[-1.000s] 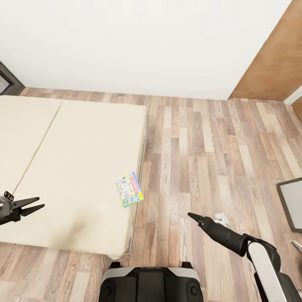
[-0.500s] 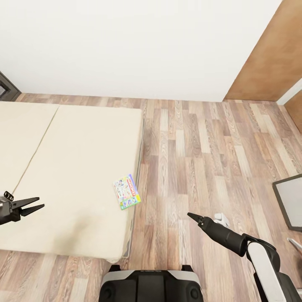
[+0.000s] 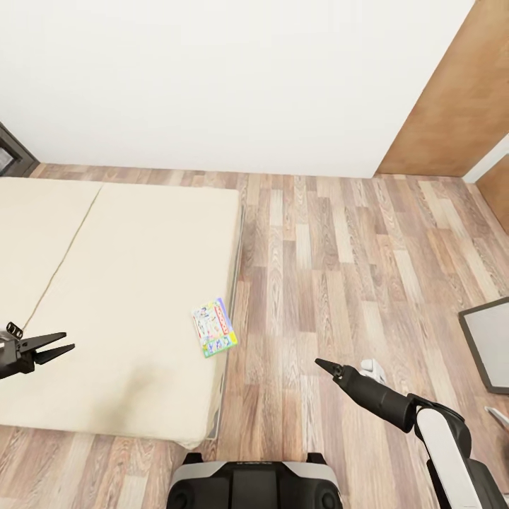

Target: Put all the toys in the child's room - the three board games (two on the bed and one on the table), the two jigsaw puzzles on the table, and the tennis ball on the table - inside the toy box on the table in the child's room.

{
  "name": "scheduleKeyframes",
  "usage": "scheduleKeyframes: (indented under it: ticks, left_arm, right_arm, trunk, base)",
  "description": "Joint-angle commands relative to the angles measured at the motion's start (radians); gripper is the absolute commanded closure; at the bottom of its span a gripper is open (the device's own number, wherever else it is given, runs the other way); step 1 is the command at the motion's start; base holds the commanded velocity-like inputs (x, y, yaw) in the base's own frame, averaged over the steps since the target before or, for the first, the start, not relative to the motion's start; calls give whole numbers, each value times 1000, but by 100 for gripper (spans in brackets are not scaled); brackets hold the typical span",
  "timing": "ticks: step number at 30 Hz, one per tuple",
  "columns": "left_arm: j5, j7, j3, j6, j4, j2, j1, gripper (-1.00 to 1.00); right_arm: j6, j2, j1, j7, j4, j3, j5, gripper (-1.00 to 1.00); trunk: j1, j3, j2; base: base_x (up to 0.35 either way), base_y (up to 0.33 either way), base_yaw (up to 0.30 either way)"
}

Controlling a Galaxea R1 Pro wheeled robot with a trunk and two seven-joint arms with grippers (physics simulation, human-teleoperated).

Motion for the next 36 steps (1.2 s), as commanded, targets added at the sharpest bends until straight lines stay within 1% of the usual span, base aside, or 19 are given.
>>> scheduleKeyframes:
  ticks: [1, 18, 36]
  left_arm:
    - [1, -4, -1, 11, 0, 0, 0, -100]
    - [1, -4, -2, 10, 0, 0, 0, -100]
    - [-2, -4, -2, 10, 0, -7, 0, -100]
  right_arm:
    - [5, 0, -1, 10, 0, -2, 10, -100]
    - [5, 0, -1, 10, 5, -2, 10, -100]
    - [0, 0, -1, 10, 13, -4, 10, -100]
  trunk:
    - [1, 1, -1]
    - [1, 28, -1]
    - [1, 58, -1]
  base:
    - [0, 0, 0]
    - [0, 0, 0]
    - [0, 0, 0]
